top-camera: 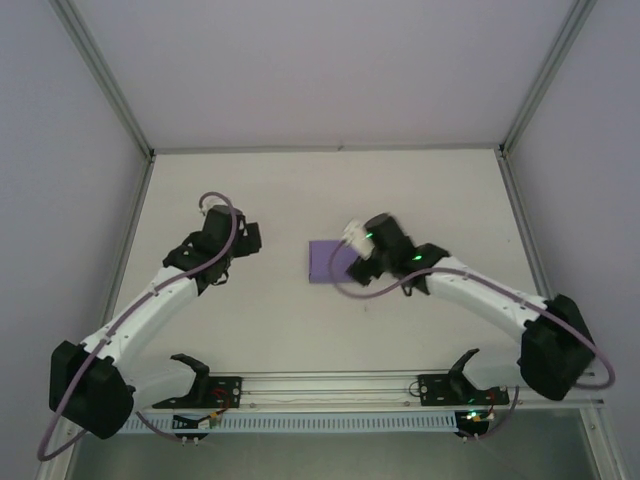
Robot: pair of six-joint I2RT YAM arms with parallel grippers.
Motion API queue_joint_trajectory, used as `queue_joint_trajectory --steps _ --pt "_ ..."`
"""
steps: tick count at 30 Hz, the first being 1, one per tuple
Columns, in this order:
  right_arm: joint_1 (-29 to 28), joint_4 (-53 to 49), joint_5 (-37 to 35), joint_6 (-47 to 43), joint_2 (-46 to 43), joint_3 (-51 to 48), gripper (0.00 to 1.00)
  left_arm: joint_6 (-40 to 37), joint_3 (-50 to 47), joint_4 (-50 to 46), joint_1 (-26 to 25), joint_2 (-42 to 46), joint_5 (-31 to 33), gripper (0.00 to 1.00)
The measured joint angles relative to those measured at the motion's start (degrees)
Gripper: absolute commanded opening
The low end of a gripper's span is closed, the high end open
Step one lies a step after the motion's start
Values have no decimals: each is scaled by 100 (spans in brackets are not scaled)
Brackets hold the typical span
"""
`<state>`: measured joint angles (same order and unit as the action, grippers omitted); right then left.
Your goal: Assemble paper box
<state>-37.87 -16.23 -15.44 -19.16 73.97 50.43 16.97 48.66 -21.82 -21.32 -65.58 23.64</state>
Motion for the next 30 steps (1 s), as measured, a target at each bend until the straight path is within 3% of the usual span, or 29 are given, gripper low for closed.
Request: queue_joint_trajectory --steps 5,8,15,21,25,30 --pt "1902 940 201 1274 -560 -776 100 -339 -426 1067 968 -422 -7 100" --pt "2540 1403 293 1790 -623 -1189 100 -481 -695 1862 1368 -719 -223 100" --pt "3056 2553 162 2437 -365 -2100 100 -896 -1727 3936 1700 -1279 -435 100" --pt "3259 4441 468 2599 162 -2824 100 -1088 -2232 5515 1816 -1937 -763 100" --pt "3397 5818 925 2557 1080 -2946 100 -1283 -2422 6135 1814 -2424 -1143 100" --pt "3648 6161 1228 2625 1484 -2874 100 -1456 -2448 6612 1812 -2514 -1453 100"
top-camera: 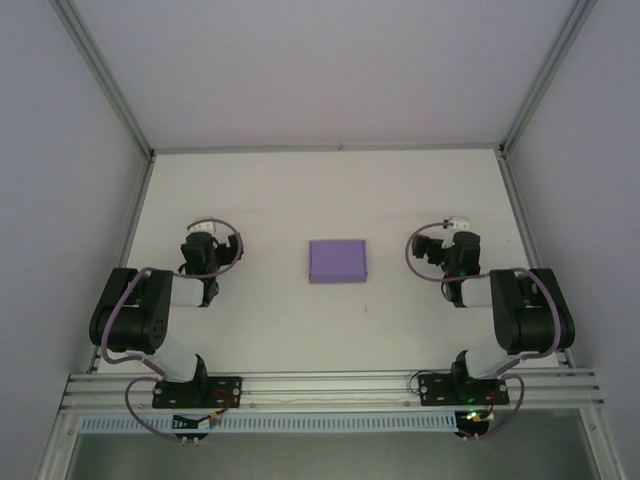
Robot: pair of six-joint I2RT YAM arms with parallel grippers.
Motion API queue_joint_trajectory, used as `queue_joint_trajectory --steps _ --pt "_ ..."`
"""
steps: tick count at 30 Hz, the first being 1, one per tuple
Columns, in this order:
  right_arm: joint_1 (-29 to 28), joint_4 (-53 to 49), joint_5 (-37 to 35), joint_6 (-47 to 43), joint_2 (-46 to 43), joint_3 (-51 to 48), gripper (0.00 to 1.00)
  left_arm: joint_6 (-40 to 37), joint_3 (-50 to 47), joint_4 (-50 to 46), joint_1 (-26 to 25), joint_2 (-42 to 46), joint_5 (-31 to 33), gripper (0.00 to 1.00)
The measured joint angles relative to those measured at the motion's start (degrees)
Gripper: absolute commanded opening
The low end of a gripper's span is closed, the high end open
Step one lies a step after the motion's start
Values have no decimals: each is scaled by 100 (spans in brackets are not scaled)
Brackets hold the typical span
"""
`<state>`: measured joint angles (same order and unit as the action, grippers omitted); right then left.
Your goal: Assemble paper box
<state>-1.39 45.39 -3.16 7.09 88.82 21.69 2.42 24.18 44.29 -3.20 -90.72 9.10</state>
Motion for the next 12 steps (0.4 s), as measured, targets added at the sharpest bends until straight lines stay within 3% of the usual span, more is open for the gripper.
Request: queue_joint_trajectory --steps 12 --pt "31 352 225 17 0 28 100 -63 0 254 -2 0 -114 100"
